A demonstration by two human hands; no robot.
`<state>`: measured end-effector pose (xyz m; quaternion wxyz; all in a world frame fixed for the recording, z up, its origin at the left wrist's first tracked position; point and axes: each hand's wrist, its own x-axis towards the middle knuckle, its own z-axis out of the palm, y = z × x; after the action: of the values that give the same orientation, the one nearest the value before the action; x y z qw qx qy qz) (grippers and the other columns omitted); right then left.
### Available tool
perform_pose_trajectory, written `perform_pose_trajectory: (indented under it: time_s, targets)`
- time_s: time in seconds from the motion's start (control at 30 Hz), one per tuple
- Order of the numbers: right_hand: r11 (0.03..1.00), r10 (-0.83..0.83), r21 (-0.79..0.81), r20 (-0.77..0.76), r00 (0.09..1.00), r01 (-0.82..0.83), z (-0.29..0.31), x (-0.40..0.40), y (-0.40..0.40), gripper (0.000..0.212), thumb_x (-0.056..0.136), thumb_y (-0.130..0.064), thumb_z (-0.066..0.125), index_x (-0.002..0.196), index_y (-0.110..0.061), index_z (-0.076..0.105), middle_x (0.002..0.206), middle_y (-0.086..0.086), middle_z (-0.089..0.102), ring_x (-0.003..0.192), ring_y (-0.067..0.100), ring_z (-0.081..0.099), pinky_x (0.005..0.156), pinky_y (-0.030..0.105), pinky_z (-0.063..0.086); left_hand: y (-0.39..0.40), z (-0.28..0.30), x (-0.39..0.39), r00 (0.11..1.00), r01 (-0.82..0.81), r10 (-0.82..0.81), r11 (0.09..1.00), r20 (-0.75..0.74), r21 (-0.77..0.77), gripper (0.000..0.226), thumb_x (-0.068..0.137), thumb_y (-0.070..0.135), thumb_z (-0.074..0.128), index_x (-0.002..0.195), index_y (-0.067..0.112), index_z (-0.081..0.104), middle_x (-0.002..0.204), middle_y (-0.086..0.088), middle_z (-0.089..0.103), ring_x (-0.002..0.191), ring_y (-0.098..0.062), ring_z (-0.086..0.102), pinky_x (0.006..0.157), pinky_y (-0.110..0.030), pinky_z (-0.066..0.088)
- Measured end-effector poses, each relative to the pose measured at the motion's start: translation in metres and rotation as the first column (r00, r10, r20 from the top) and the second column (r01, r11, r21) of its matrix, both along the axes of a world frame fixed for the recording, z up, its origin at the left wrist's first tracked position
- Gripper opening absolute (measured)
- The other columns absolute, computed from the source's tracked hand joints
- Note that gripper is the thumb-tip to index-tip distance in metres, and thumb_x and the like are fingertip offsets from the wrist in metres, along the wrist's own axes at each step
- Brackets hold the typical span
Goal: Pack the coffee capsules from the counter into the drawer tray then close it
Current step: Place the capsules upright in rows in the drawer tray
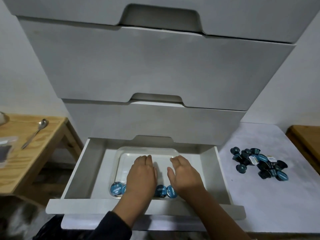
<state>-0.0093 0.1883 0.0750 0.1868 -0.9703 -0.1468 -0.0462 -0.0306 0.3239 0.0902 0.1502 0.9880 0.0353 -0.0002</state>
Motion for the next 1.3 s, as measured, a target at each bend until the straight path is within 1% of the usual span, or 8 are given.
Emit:
perform_pose_trajectory:
  time_s: [0.07, 0.2, 0.37, 0.53, 0.7, 0.8, 0.93, 1.3]
  targets:
    - [0.998, -0.046, 0.05, 0.083, 0.995, 0.042, 0.004, -0.004, -0.01, 0.033, 0.085, -0.027, 0.049, 0.107, -0.009, 0.066, 0.107, 0.006, 0.067, 0.1, 0.02, 0.066, 0.084, 0.025, 0.053, -0.007, 0.006, -0.006, 0.999, -0.002, 0.002, 1.0, 0.035, -0.006, 0.047, 0.1, 0.03, 0.029, 0.143, 0.012, 0.025, 0.144, -0.006, 0.038, 0.132, -0.017, 0.036, 0.108, -0.022, 0.029]
    - [0.988, -0.137, 0.082, 0.04, 0.99, 0.133, 0.012, -0.01, -0.043, 0.037, 0.093, -0.033, 0.04, 0.123, -0.015, 0.052, 0.125, 0.004, 0.054, 0.113, 0.022, 0.053, 0.093, 0.031, 0.047, -0.039, 0.02, -0.012, 0.996, 0.073, -0.07, 0.996, 0.062, -0.043, 0.053, 0.098, 0.034, 0.035, 0.145, 0.016, 0.019, 0.15, -0.002, 0.03, 0.138, -0.015, 0.028, 0.112, -0.023, 0.024]
    - [0.98, -0.167, 0.129, 0.122, 0.978, 0.152, 0.016, -0.01, -0.109, 0.035, 0.086, -0.032, 0.041, 0.099, -0.01, 0.065, 0.094, 0.008, 0.068, 0.082, 0.021, 0.067, 0.066, 0.021, 0.053, -0.101, 0.023, -0.006, 0.981, 0.148, -0.121, 0.972, 0.152, -0.182, 0.044, 0.098, 0.033, 0.033, 0.139, 0.018, 0.037, 0.141, -0.003, 0.045, 0.13, -0.016, 0.041, 0.107, -0.024, 0.033]
    - [0.982, -0.189, 0.0, 0.106, 0.976, 0.19, 0.01, 0.0, -0.193, 0.035, 0.091, -0.029, 0.043, 0.118, -0.01, 0.056, 0.12, 0.007, 0.057, 0.111, 0.025, 0.055, 0.09, 0.031, 0.045, -0.182, 0.02, 0.003, 0.965, 0.22, -0.171, 0.943, 0.201, -0.251, 0.039, 0.097, 0.031, 0.036, 0.133, 0.02, 0.044, 0.132, -0.001, 0.053, 0.122, -0.014, 0.048, 0.102, -0.021, 0.036]
    - [0.986, -0.165, 0.009, 0.016, 0.986, 0.165, -0.014, 0.015, -0.287, 0.002, 0.074, -0.004, 0.066, 0.073, -0.005, 0.066, 0.085, 0.013, 0.069, 0.074, 0.031, 0.066, 0.06, 0.029, 0.053, -0.266, 0.01, 0.013, 0.968, 0.228, -0.175, 0.915, 0.181, -0.332, 0.038, 0.096, 0.033, 0.037, 0.133, 0.023, 0.046, 0.132, 0.003, 0.053, 0.121, -0.011, 0.048, 0.1, -0.019, 0.036]
    - [0.961, -0.275, -0.021, -0.055, 0.96, 0.274, -0.027, 0.026, -0.328, 0.022, 0.082, -0.015, 0.062, 0.103, -0.008, 0.064, 0.104, 0.007, 0.062, 0.092, 0.026, 0.061, 0.075, 0.025, 0.045, -0.306, 0.0, 0.02, 0.971, 0.225, -0.178, 0.908, 0.161, -0.355, 0.035, 0.097, 0.029, 0.038, 0.129, 0.021, 0.049, 0.128, 0.004, 0.055, 0.118, -0.01, 0.048, 0.097, -0.018, 0.034]
    - [0.971, -0.24, -0.015, -0.073, 0.968, 0.24, -0.058, 0.045, -0.367, 0.017, 0.051, 0.005, 0.074, 0.062, 0.0, 0.063, 0.062, 0.013, 0.062, 0.047, 0.028, 0.056, 0.037, 0.022, 0.045, -0.339, -0.03, 0.034, 0.993, 0.118, -0.105, 0.917, 0.054, -0.381, 0.029, 0.094, 0.022, 0.044, 0.118, 0.014, 0.057, 0.114, -0.005, 0.062, 0.108, -0.02, 0.056, 0.087, -0.024, 0.041]
    - [0.995, -0.1, -0.003, 0.018, 0.995, 0.101, -0.103, 0.074, -0.397, 0.028, 0.061, -0.002, 0.077, 0.086, 0.002, 0.066, 0.076, 0.015, 0.064, 0.065, 0.029, 0.063, 0.054, 0.027, 0.053, -0.367, -0.096, 0.086, 0.99, -0.119, 0.078, 0.911, -0.119, -0.395, 0.024, 0.085, 0.015, 0.055, 0.108, 0.009, 0.057, 0.11, -0.009, 0.059, 0.104, -0.026, 0.055, 0.079, -0.026, 0.04]
